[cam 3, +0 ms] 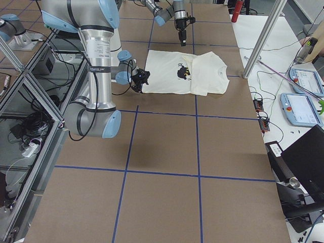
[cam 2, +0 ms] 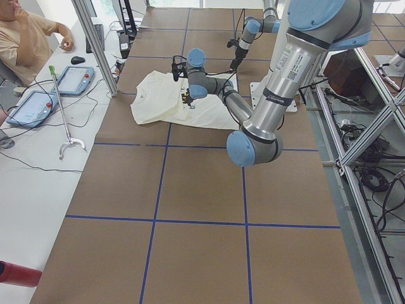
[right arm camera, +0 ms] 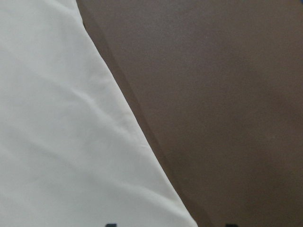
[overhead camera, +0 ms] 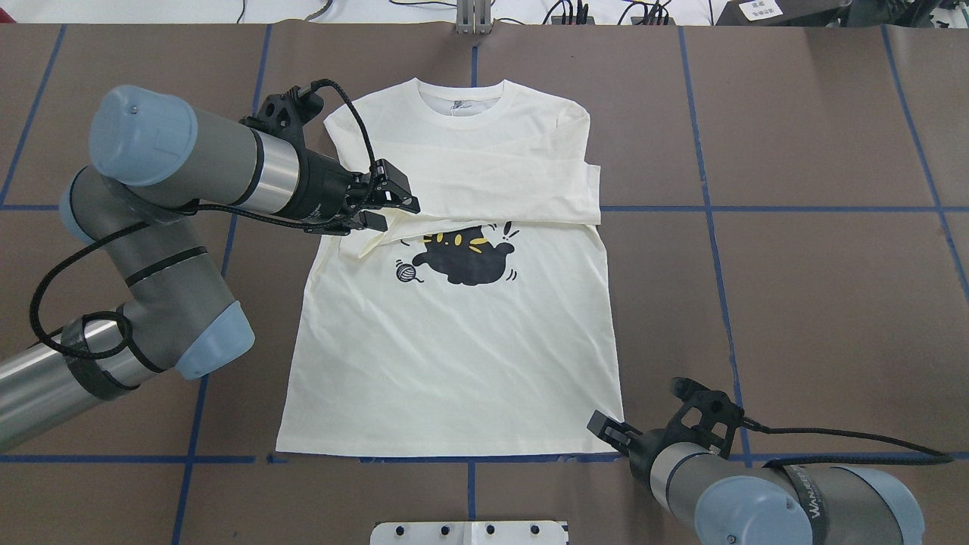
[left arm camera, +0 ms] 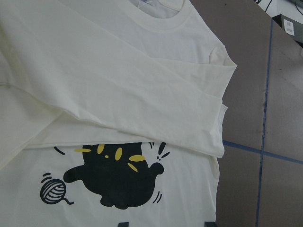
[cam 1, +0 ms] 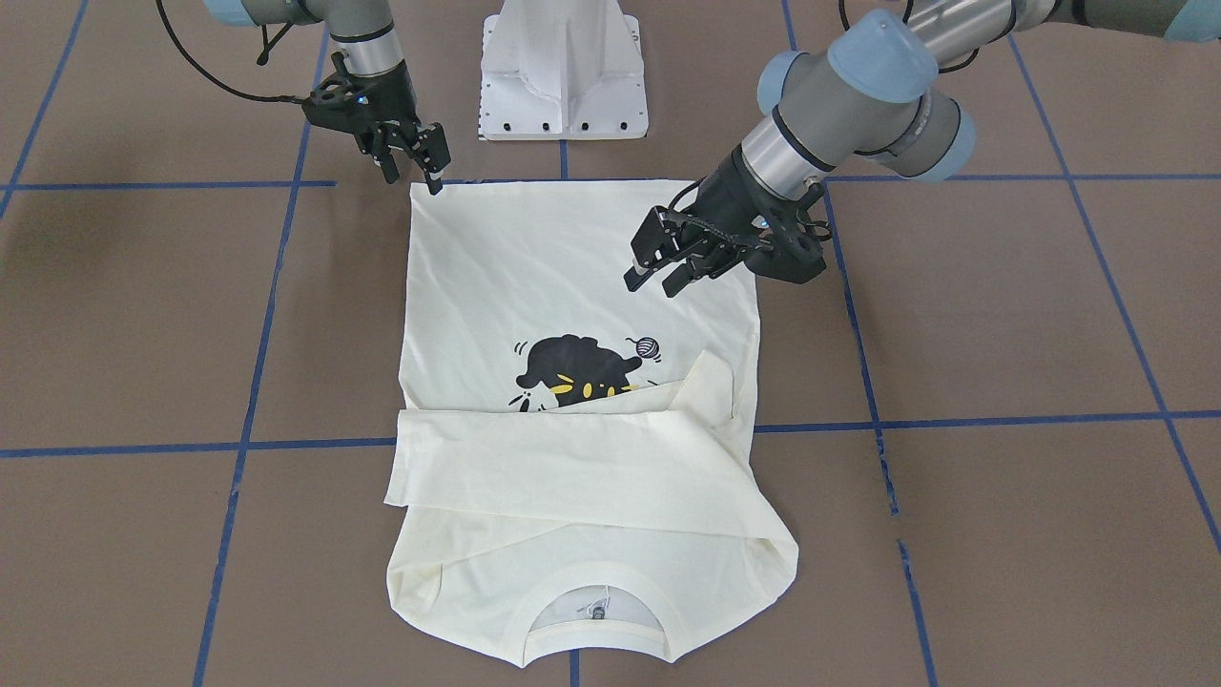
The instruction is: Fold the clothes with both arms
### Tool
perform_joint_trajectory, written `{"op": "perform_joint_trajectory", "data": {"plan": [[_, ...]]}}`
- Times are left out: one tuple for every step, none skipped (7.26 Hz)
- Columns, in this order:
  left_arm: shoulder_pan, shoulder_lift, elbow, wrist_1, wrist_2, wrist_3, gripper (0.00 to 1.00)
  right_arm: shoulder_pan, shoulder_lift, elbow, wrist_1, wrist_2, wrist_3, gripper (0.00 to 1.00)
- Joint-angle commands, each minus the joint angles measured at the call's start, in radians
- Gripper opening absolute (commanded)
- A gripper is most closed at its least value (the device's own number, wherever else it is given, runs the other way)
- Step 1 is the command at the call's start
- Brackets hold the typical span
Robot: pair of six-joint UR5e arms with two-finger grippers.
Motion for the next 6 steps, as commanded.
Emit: {"op": "perform_joint_trajectory", "data": {"plan": [[0.001, 0.002, 0.002, -0.002, 0.003, 0.000, 0.62, -0.002, 0.004, -0.006, -0.003, 0.023, 0.001, 0.75], [0.001, 0.002, 0.002, -0.002, 0.003, 0.000, 0.62, -0.002, 0.003, -0.004, -0.004, 0.026, 0.002, 0.75], [0.001, 0.002, 0.006, -0.003, 0.003, 0.001, 0.62, -0.007, 0.004, -0.026, -0.003, 0.031, 0.002, 0.75], [0.001, 0.001, 0.007, -0.003, 0.003, 0.001, 0.62, -0.005, 0.004, -0.027, -0.003, 0.041, 0.002, 0.70], [0.003, 0.001, 0.007, -0.003, 0.003, 0.000, 0.62, -0.005, 0.004, -0.030, -0.003, 0.045, 0.002, 0.70], [0.003, 0.002, 0.007, -0.003, 0.003, 0.001, 0.62, -0.004, 0.004, -0.018, -0.003, 0.064, 0.004, 0.40]]}}
